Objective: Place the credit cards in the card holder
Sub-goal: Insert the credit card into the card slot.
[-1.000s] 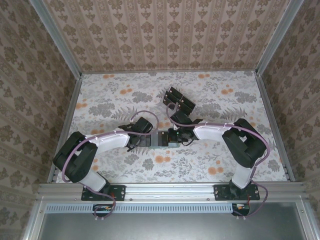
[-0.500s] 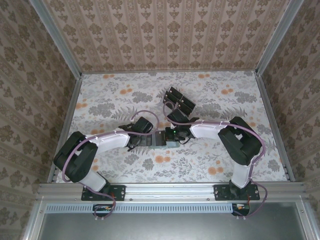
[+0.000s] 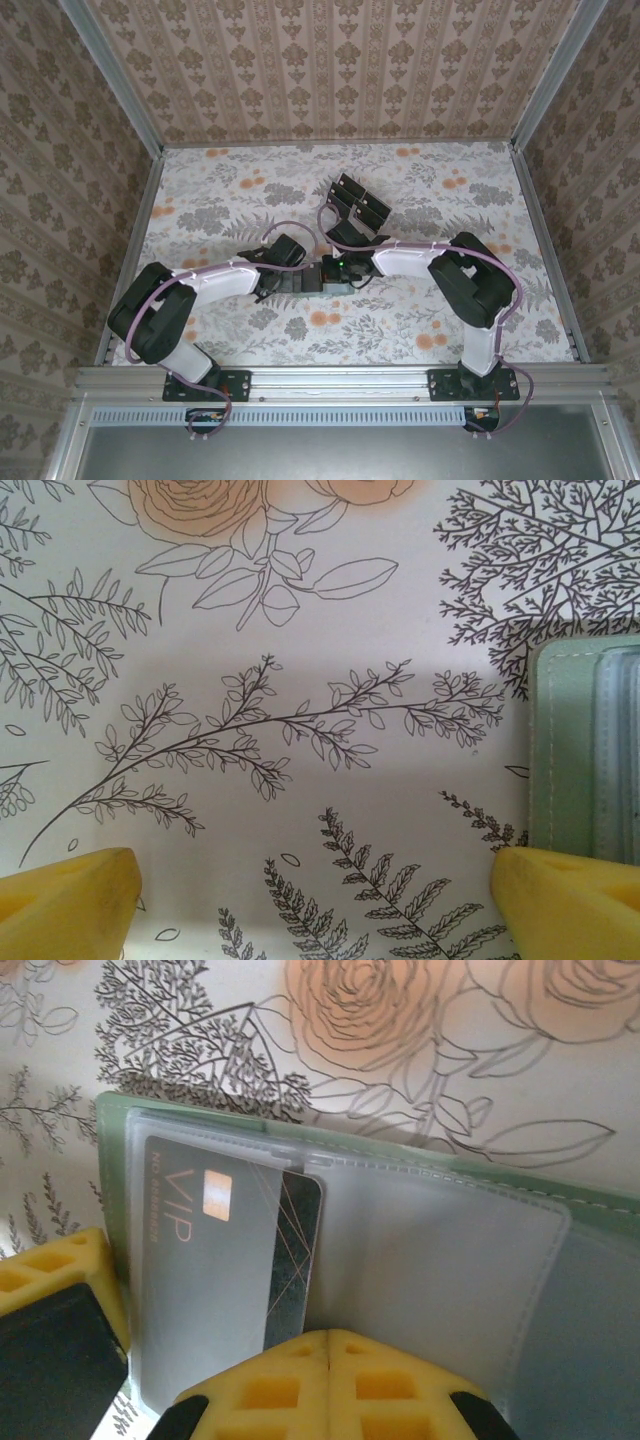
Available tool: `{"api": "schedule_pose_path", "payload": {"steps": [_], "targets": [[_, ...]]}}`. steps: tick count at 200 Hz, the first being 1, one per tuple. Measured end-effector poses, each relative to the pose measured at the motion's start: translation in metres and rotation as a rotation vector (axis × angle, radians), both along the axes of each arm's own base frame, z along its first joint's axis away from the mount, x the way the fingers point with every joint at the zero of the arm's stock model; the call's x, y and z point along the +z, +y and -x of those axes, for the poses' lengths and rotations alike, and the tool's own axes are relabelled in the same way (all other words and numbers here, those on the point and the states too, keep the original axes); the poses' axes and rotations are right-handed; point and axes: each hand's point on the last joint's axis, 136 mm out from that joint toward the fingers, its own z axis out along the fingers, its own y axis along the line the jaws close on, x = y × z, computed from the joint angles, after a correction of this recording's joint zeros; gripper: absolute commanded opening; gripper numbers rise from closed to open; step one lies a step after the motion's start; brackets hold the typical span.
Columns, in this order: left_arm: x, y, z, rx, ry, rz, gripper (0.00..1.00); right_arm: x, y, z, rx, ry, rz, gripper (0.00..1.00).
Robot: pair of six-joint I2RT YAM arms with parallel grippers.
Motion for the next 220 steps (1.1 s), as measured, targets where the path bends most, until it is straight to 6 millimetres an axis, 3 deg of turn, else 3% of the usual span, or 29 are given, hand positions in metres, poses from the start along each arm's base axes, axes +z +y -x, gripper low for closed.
{"api": "schedule_pose_path", "payload": {"steps": [43,97,153,220], "targets": [[0.0,0.0,0.0,0.0,0.0,0.0,1.0,0.002,0.001,0.0,0.005,-0.005,-0.002,0.0],[-0.001,0.0,0.0,0.0,-0.001,0.002,1.0,-0.003,-0.028,0.007,-0.026,0.008,0.018,0.0],[0.001,0.001,0.001,0.0,-0.003,0.003,1.0,0.0,-0.03,0.004,-0.032,0.0,0.007,0.0],[0.021,0.003,-0.002,0.003,-0.043,0.034,1.0,0.031,-0.017,-0.001,-0.015,-0.05,-0.035,0.0]]}}
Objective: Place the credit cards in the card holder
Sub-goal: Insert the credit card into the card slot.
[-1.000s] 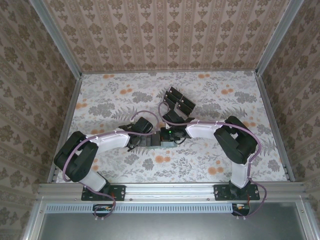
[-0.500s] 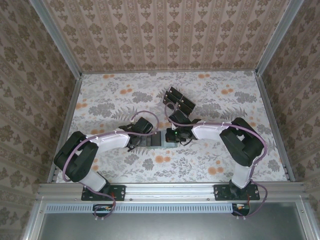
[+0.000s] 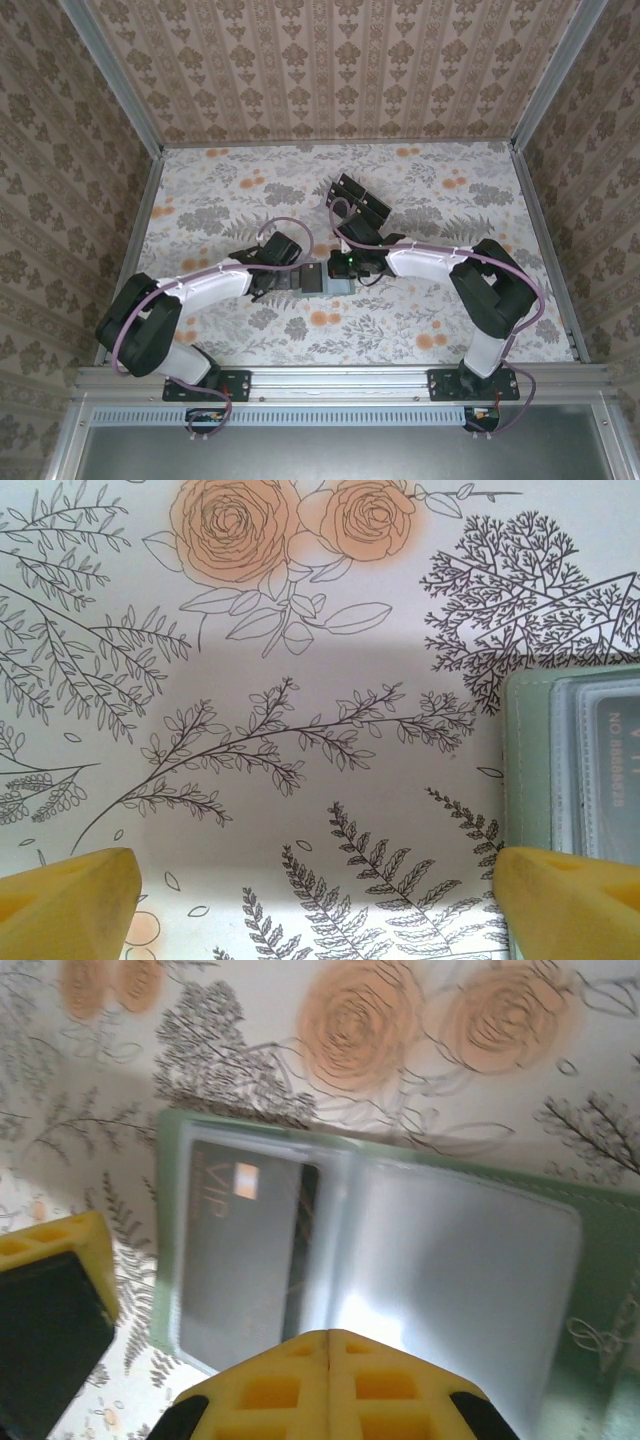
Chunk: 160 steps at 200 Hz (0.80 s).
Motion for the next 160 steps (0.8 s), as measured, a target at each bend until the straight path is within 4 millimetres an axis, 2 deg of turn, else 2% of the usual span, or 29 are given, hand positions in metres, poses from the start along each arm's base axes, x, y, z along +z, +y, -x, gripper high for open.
{"api": "schedule_pose_path", "payload": {"steps": [39,93,160], "targets": [[-0.001,0.003,-0.001,0.004,0.005,-0.006,1.0,0.006,0.013,-0.002,0.02,-0.011,-0.01,0.0],[-0.014,0.005,-0.001,0.009,0.033,-0.027,1.0,-0.017,0.017,0.001,0.032,0.029,0.025,0.0],[-0.022,0.003,-0.002,0.007,0.042,-0.029,1.0,-0.028,0.016,0.002,0.03,0.045,0.043,0.0]]}}
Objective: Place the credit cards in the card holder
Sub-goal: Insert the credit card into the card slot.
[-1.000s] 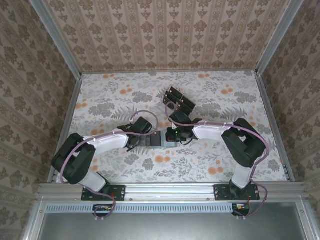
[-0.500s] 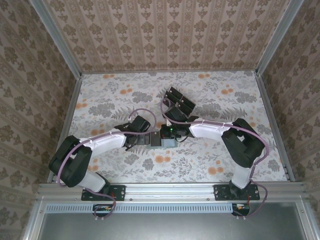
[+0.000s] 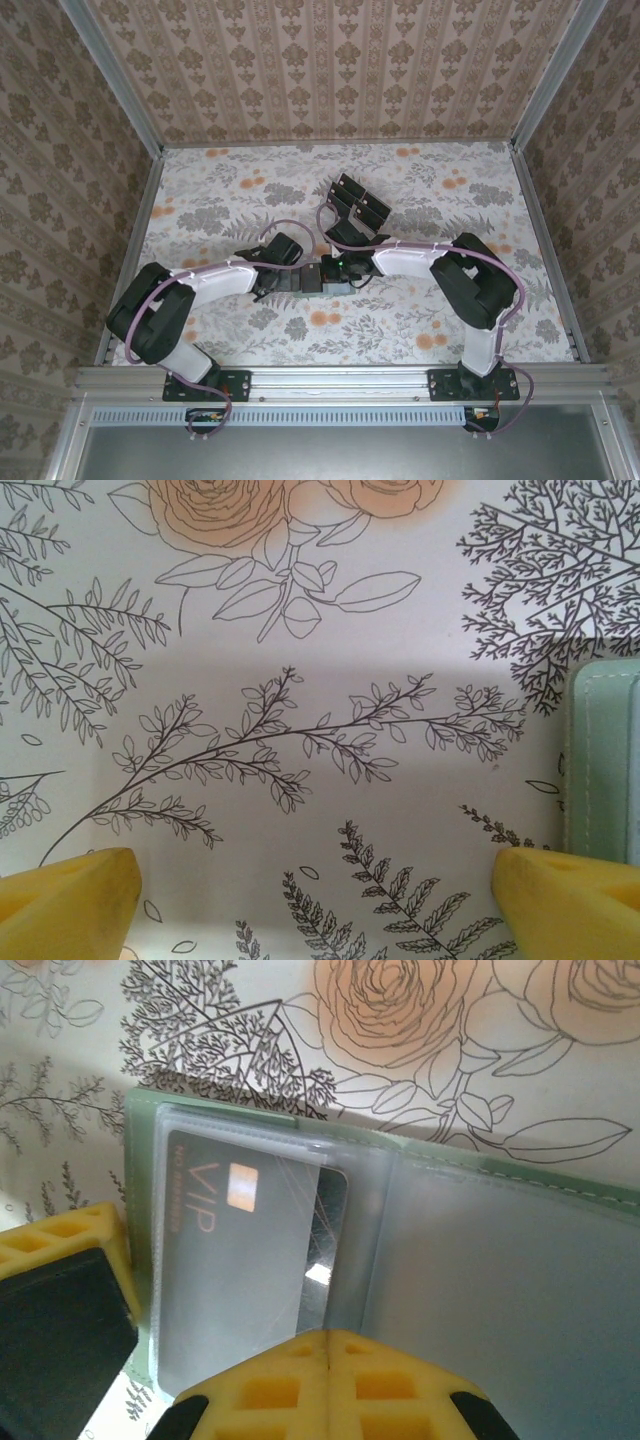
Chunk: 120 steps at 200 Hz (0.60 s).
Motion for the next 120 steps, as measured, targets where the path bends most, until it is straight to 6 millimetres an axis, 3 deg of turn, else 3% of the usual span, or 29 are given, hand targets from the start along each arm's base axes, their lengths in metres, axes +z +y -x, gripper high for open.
{"api": "schedule_pose_path", "payload": {"steps": [120], "targets": [[-0.0024,-0.0026,-0.001,-0.003,0.002,0.008,1.0,-0.0023,0.0073,0.0012,0.008,0.012,-0.029,0.0]]}}
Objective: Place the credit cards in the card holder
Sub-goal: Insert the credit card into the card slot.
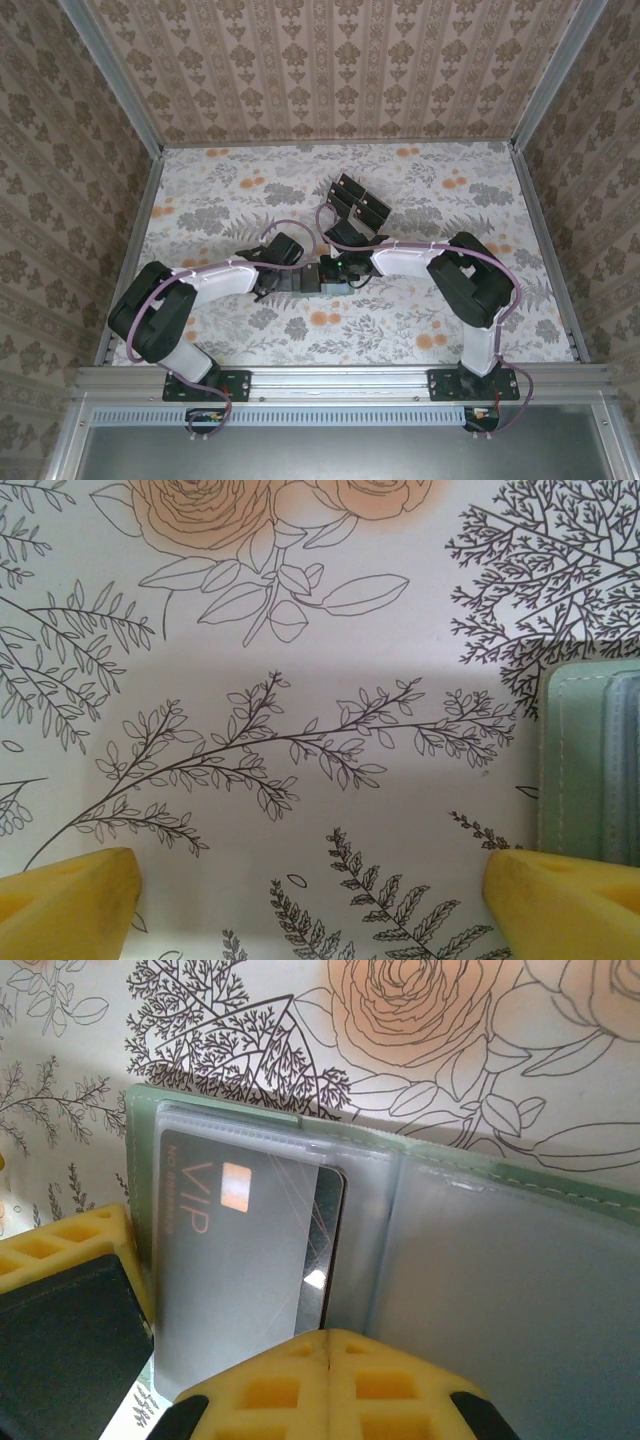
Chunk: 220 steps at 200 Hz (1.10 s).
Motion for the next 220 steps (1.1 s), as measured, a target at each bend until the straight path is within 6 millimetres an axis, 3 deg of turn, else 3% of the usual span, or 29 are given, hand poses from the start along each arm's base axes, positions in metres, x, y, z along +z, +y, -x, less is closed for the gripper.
{"api": "schedule_pose_path", "payload": {"steps": [98,172,220], "targets": [[0.001,0.001,0.001,0.001,0.0,-0.001,1.0,0.0,0.003,-0.001,-0.012,0.007,-0.016,0.0],[0.021,0.012,-0.004,0.019,-0.033,0.014,1.0,0.001,0.011,-0.001,-0.011,0.003,-0.058,0.0],[0.018,0.026,-0.005,0.042,-0.018,-0.027,1.0,0.001,0.012,0.0,-0.01,0.002,-0.069,0.0]]}}
